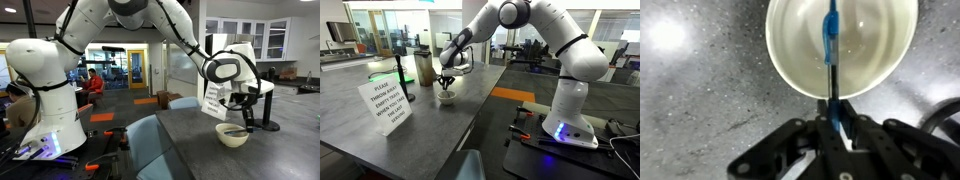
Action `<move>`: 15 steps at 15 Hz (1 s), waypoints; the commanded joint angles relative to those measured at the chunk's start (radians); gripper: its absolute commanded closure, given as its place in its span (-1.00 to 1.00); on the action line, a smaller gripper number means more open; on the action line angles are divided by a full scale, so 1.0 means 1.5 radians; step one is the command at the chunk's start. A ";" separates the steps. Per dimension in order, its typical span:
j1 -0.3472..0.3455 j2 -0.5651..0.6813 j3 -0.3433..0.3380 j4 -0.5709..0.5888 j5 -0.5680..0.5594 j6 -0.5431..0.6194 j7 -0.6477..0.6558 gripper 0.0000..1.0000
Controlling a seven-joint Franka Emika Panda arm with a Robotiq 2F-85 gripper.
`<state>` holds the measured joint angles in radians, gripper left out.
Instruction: Pick up the pen and put it in the cup
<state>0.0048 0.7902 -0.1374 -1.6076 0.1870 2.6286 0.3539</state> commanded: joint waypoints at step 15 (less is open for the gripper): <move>-0.013 -0.080 0.002 -0.005 -0.025 -0.231 -0.001 -1.00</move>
<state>-0.0048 0.7104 -0.1405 -1.6055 0.1727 2.3828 0.3527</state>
